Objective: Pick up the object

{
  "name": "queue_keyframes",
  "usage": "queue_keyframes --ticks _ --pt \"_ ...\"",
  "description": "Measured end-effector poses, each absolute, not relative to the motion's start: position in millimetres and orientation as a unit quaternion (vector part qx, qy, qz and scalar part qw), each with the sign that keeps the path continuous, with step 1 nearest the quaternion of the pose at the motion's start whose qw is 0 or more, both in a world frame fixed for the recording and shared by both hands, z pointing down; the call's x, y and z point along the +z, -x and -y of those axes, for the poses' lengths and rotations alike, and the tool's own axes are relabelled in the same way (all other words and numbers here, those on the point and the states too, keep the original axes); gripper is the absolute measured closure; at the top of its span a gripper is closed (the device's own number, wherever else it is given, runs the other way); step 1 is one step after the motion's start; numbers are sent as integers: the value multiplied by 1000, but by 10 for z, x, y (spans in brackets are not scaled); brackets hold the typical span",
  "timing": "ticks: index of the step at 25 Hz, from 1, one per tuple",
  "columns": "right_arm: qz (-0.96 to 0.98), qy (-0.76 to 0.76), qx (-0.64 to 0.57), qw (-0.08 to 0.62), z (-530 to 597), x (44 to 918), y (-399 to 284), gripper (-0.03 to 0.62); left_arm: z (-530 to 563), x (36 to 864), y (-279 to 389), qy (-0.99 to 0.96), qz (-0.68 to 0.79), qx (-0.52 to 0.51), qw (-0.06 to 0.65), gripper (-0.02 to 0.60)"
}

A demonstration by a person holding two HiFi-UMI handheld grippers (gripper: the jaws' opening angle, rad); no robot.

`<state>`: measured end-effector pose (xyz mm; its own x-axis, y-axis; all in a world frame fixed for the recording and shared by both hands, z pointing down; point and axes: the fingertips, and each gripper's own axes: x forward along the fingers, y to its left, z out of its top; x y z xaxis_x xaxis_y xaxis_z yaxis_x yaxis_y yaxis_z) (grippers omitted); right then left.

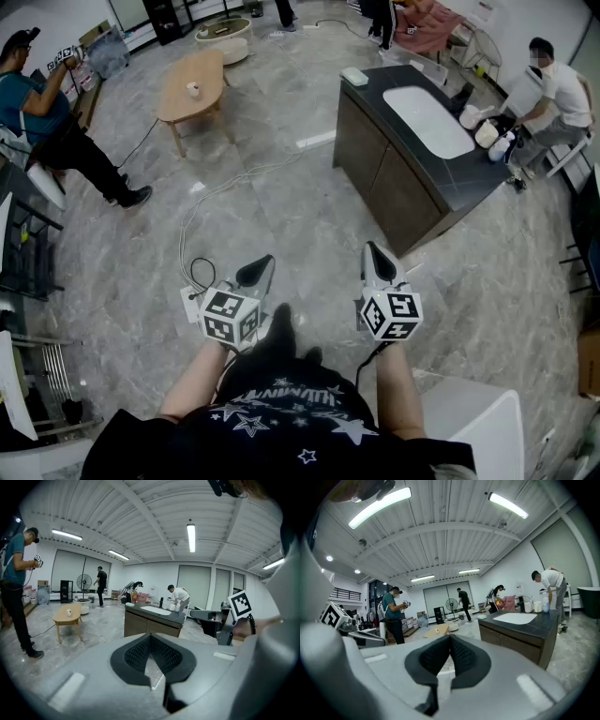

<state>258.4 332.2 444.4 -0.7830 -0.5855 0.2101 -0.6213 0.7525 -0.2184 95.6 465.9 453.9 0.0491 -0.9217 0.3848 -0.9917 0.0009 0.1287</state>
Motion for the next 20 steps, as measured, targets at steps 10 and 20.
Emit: queue_keyframes --ticks 10,20 --pt "922 -341 164 76 -3145 4593 -2506 589 -4445 4783 -874 -701 673 115 207 572" --pt "920 -350 163 59 -2553 4479 -1729 589 -3891 4676 51 -709 673 85 193 572"
